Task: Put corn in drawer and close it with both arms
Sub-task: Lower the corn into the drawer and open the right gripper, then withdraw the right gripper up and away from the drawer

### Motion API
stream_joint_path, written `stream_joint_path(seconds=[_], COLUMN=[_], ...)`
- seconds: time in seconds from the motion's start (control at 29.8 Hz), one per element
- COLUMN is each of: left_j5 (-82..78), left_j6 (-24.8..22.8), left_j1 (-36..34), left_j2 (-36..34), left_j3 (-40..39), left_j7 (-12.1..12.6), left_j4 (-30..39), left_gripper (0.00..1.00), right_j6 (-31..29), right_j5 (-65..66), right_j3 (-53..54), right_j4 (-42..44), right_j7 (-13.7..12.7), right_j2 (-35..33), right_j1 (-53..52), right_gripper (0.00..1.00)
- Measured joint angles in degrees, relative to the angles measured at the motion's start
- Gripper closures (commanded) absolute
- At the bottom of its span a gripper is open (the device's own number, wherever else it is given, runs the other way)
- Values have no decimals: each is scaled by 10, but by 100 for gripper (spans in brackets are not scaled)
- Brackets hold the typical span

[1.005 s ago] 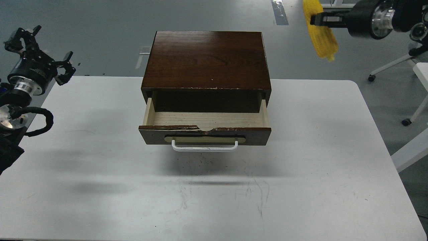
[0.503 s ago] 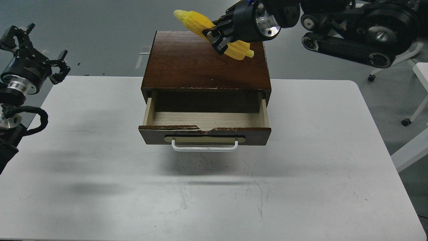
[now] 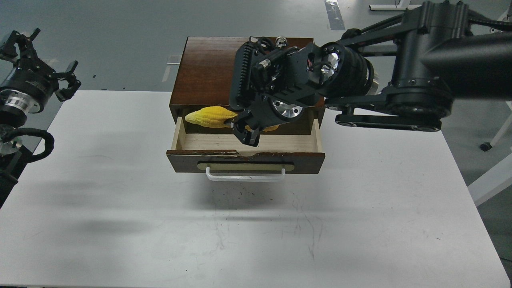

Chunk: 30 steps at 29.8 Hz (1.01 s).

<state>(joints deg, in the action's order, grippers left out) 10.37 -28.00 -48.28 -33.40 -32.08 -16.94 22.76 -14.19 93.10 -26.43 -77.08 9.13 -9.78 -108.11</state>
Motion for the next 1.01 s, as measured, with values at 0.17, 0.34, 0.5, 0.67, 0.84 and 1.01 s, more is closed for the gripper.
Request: stream_joint_path(seconds=[0.17,0.34,0.5,0.67,0.84,1.01], left_j5=[0,0,0,0,0,5], left_j6=[0,0,0,0,0,0], left_j1=[3,5,5,5,5,-6], left_j2=[-1,0,-1,-1,-2,-19], left_j3=[0,0,0,0,0,-7], left_j7=[-1,-2,-2,-2,-3,-3], left_j4=[0,0,0,0,0,0], left_gripper=[2,2,2,2,2,12], right_j6=[-1,-3,-3,-3,-3,-1], right_j5=[1,-1,-1,-4,-7,-58], right_j3=[-3,-8,-10,-11,-10,43], right_j4=[0,-1,0,1,1,28], right_j7=[1,6,7,12,13,14], right_j2=[3,3,3,3,1,-9], right_j1=[1,6,15,15,15,15], right_gripper=[45,43,39,39,35,2])
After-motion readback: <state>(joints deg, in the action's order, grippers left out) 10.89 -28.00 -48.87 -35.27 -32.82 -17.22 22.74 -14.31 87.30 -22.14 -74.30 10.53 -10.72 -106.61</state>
